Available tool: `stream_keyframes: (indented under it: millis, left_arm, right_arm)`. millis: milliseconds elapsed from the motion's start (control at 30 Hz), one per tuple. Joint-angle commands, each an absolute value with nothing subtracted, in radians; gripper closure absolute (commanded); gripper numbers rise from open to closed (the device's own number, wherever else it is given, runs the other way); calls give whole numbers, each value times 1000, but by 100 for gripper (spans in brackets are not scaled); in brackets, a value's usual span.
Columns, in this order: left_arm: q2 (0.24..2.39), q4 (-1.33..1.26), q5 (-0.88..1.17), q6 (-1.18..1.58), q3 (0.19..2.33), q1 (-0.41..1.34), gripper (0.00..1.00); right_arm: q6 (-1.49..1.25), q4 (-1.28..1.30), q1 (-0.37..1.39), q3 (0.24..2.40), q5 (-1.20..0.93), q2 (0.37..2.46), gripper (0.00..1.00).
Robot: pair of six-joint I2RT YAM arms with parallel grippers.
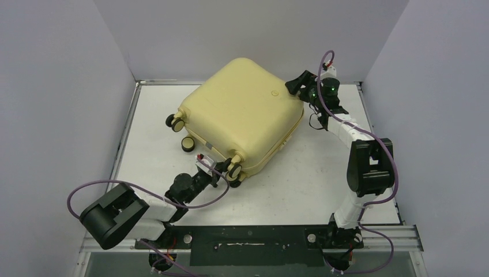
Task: Pack the luggage
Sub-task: Zip the luggage at the center of the board.
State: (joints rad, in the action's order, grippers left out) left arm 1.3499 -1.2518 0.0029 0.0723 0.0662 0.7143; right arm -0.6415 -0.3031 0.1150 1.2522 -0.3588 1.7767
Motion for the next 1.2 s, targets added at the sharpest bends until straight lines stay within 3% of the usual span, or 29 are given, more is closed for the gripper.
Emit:
stream_keyframes:
  millis: [0, 333, 433, 667, 800, 967, 1167]
  left_arm:
    - [1225, -1163, 10, 46, 42, 787, 100]
    - [1180, -1133, -141, 6, 7, 992, 100]
    - [1206, -1137, -175, -38, 15, 1053, 100]
    - [1239, -1204, -214, -55, 18, 1062, 100]
    - [1223, -1194, -231, -69, 19, 1062, 100]
    - [1198, -1186, -248, -77, 9, 1062, 100]
    - [1149, -1187, -254, -80, -18, 1062, 100]
  right_arm:
    - [-688, -150, 183, 1186, -433, 1791, 27]
    - [-744, -177, 191, 1130, -417, 1788, 26]
    - [-740, -140, 193, 1126, -386, 1769, 21]
    - [-719, 85, 192, 1146, -142, 1603, 7]
    - [-723, 232, 201, 1167, 33, 1462, 5]
    - [-688, 416, 353, 1167, 149, 1283, 4]
    - [-748, 506, 640, 1102, 22, 1157, 5]
